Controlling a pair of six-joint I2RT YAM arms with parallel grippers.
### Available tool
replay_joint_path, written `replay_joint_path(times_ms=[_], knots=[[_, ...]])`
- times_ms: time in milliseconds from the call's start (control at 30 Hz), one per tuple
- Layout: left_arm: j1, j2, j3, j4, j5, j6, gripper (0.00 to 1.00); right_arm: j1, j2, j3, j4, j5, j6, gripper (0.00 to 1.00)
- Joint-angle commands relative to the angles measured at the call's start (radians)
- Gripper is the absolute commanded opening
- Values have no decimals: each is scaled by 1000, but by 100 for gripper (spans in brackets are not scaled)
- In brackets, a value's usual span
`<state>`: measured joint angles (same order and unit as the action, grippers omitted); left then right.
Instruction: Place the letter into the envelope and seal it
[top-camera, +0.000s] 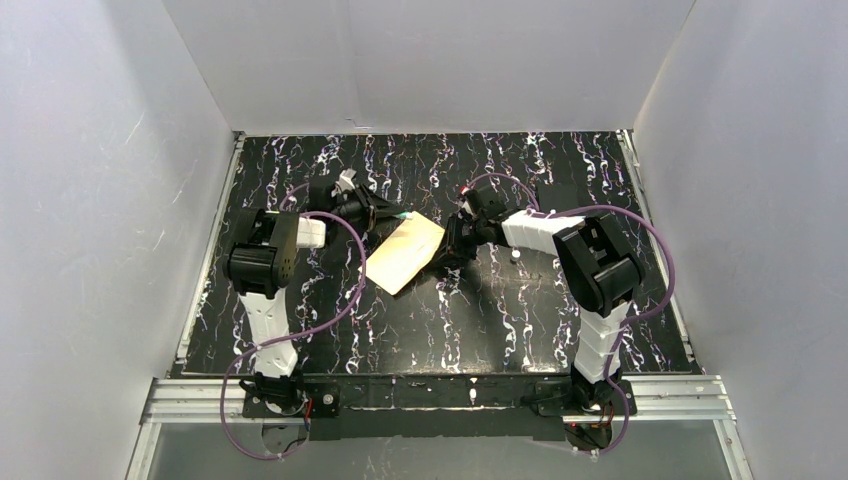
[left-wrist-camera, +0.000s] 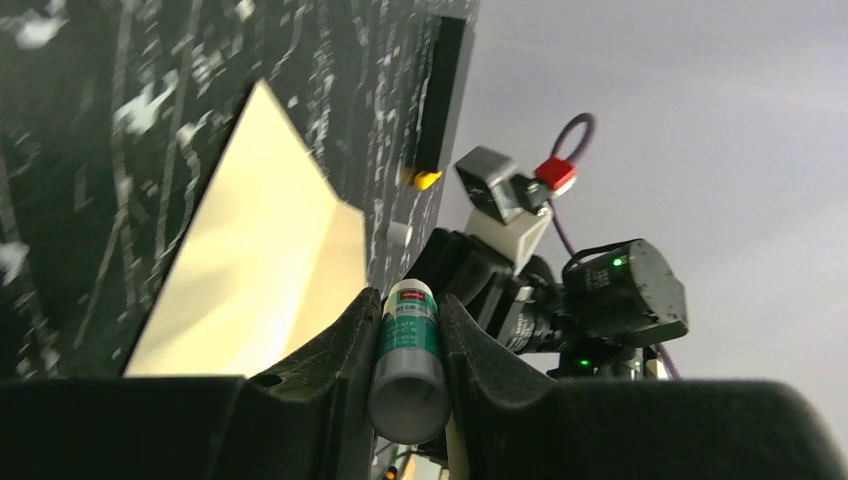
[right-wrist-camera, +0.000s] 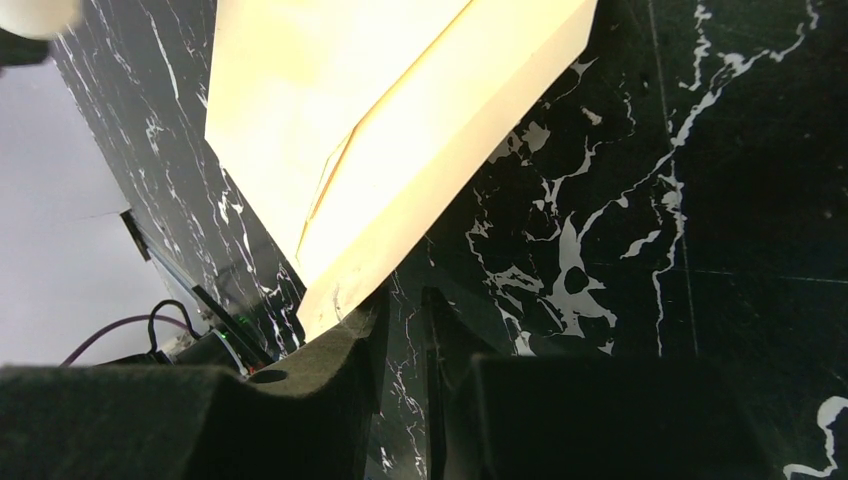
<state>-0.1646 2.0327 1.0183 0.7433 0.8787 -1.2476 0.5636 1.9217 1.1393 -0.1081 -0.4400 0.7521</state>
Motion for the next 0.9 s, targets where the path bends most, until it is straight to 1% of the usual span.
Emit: replay_joint_path(times_ms=[0, 100, 233, 400, 533, 600, 733, 867], knots=[[25, -28, -48, 10, 14, 29, 0, 1, 10, 45, -12, 2, -18, 27], [35, 9, -46, 55, 11, 9, 0, 1, 10, 48, -18, 3, -22, 27], [50, 24, -62, 59, -26, 10, 0, 1, 9, 48, -27, 9, -24, 27], [55, 49, -114, 61, -78, 10, 0, 1, 12, 54, -23, 9, -19, 27], [42, 42, -174, 96, -110, 17, 0, 4, 20, 65, -9, 3, -9, 28], [40, 40, -206, 147, -137, 1, 0, 8, 28, 76, -5, 0, -7, 28], [40, 77, -249, 298, -152, -86, 0, 16, 39, 90, -1, -3, -4, 28], [38, 109, -275, 362, -167, -126, 0, 24, 54, 101, 7, -7, 4, 28]])
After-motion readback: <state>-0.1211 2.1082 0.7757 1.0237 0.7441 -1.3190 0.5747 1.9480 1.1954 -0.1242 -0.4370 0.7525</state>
